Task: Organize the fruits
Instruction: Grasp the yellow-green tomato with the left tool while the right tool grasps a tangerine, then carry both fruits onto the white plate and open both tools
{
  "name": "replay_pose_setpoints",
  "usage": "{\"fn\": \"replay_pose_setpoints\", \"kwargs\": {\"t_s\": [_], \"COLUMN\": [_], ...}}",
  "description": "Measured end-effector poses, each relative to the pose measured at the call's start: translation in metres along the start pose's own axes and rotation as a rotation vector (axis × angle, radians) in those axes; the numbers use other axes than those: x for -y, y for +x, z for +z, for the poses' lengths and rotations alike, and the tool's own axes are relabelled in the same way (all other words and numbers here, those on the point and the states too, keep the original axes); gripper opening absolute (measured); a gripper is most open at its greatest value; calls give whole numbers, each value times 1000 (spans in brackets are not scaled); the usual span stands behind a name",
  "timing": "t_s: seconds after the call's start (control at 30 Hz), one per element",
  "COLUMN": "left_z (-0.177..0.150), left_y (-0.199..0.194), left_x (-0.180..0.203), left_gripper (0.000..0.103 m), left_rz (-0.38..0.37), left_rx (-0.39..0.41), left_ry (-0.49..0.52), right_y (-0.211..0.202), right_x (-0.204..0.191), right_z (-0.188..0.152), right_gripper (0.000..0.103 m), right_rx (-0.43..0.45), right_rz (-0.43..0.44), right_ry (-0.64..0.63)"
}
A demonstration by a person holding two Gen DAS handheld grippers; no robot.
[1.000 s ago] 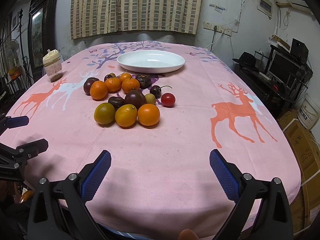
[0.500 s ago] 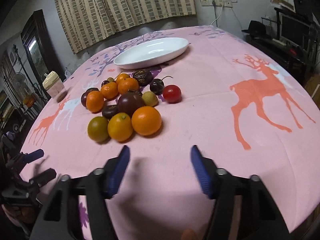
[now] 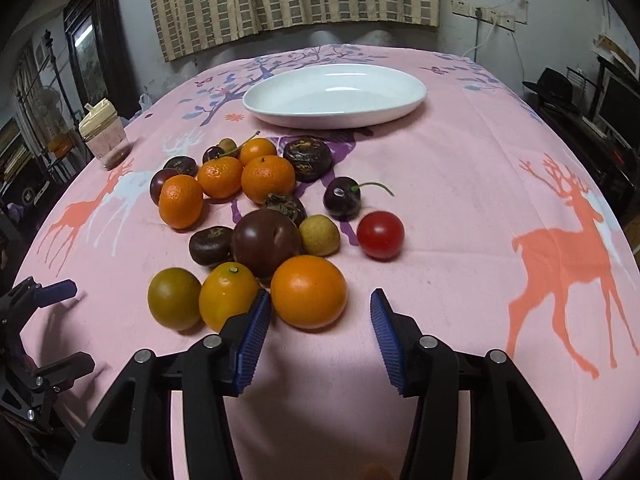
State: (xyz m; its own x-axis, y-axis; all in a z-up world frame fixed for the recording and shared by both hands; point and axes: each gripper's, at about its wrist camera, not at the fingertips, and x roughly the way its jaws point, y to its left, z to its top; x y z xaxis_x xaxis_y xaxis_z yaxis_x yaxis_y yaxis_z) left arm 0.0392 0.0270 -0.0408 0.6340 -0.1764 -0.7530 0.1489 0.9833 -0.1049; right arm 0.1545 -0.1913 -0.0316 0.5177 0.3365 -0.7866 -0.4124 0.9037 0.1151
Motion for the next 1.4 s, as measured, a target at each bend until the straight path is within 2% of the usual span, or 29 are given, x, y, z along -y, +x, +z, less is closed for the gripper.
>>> {"fn": "replay_pose_setpoints", "kwargs": {"t_s": [0.03,0.17,0.23,0.33,0.47,0.63,0.67,0.73,0.77,0.83,1.0,1.07,1.13,1.2,1.3,1.4], "left_z": [3,18,27,39,50,59,61,61,62,62,62,70,86,112,163,217], "left_y": [1,7,12,27,42,54,58,65,66,66,59,48,39,38,53,91], "left_x": [1,10,17,28,43,56,57,59,61,62,54,45,33,20,2,-15], "left_gripper": [98,96,79,64,63,63,61,48,48,37,37,37,37,37,37,37], "left_rz": [-9,-58,-87,-118,-166,-145,-147,-151,-143,-153,-191,-218,-240,-234,-180,-106], "left_rx": [-1,3,-4,-35,-70,-88,-100,-126,-123,-122,-120,-94,-61,-21,38,42], "left_ry": [2,28,55,93,138,188,193,203,210,224,206,194,172,144,98,41], "right_y": [2,7,6,-1,-3,-5,-6,-6,-7,-7,-10,-12,-16,-22,-10,30], "right_x": [0,3,12,27,27,28,29,29,30,30,29,30,30,28,35,45], "right_z": [2,4,2,0,-1,-1,-1,-2,-2,-2,-1,1,13,39,86,138], "right_gripper": [40,40,40,40,40,40,40,40,40,40,40,40,40,40,40,40], "right_rx": [-4,7,16,62,80,95,98,103,105,107,116,109,119,178,232,223], "right_rz": [19,66,119,157,149,162,164,167,169,169,175,188,207,179,156,84], "right_ry": [0,10,60,138,144,147,149,150,150,151,148,150,147,131,150,170]}}
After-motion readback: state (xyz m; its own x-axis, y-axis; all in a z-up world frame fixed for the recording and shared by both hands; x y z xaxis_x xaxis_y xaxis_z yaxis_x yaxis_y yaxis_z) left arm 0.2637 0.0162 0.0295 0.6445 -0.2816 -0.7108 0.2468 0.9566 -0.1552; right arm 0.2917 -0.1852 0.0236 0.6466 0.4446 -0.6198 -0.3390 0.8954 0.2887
